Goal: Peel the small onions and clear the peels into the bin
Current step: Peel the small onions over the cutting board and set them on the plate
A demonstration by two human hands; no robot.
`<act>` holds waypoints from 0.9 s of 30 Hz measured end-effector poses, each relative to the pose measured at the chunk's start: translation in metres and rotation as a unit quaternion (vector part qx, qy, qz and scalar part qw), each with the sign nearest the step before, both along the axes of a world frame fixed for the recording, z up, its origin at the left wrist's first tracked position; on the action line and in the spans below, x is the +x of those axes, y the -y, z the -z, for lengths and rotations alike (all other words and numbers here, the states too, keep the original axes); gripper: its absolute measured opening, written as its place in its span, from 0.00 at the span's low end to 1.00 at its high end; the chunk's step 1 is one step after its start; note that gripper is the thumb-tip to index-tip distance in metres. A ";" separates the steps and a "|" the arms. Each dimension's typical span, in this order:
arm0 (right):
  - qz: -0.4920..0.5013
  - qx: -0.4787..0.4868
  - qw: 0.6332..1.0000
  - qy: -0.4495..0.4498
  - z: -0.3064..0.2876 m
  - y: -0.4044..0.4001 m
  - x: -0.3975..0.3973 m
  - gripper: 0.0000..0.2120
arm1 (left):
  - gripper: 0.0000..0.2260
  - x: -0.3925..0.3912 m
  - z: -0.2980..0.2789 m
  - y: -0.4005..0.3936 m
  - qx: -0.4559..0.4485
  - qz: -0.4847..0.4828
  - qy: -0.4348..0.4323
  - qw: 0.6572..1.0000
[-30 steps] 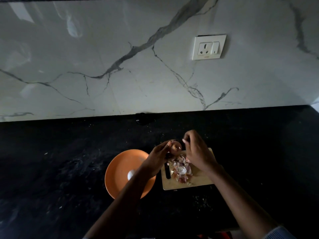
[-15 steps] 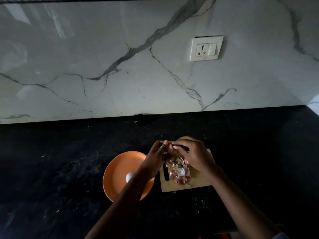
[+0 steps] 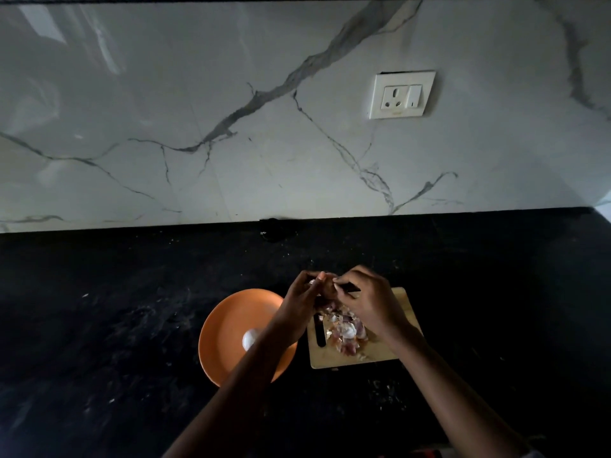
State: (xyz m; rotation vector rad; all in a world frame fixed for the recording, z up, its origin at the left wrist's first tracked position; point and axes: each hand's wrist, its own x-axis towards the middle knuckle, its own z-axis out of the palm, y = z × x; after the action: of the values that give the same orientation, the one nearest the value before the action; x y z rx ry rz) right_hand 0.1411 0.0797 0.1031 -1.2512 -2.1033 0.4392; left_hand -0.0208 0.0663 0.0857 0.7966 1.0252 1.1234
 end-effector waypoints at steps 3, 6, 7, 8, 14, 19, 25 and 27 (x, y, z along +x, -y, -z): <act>0.031 0.005 0.999 0.013 0.005 0.002 -0.004 0.05 | 0.08 0.002 0.002 0.000 -0.004 -0.010 -0.001 1.000; 0.053 0.010 0.998 0.025 0.009 0.003 -0.008 0.07 | 0.09 0.003 0.003 0.000 0.007 -0.018 -0.002 1.000; 0.060 0.015 0.998 0.025 0.010 0.003 -0.009 0.07 | 0.09 0.003 0.002 -0.001 0.009 -0.021 -0.005 1.000; 0.068 0.018 0.997 0.020 0.011 0.003 -0.009 0.08 | 0.09 0.004 0.002 -0.001 0.009 -0.024 -0.007 1.000; 0.106 0.012 0.993 -0.042 0.013 0.008 -0.008 0.09 | 0.07 0.007 0.001 0.000 0.001 -0.023 0.006 1.000; 0.142 -0.089 0.971 -0.173 0.006 0.009 -0.006 0.07 | 0.12 0.004 -0.005 0.002 -0.013 -0.003 0.055 0.998; 0.195 -0.188 0.914 -0.303 0.000 0.008 -0.007 0.05 | 0.16 0.004 -0.010 0.001 -0.038 -0.005 0.094 0.995; 0.193 -0.202 0.900 -0.334 -0.001 0.005 -0.003 0.04 | 0.11 0.003 -0.008 0.002 -0.045 -0.014 0.100 0.994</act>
State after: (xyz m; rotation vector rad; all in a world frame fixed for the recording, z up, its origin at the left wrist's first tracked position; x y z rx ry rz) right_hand 0.1378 0.0743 0.1039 -1.4378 -1.1827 0.9933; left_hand -0.0179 0.0642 0.0941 0.5862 0.9132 1.1480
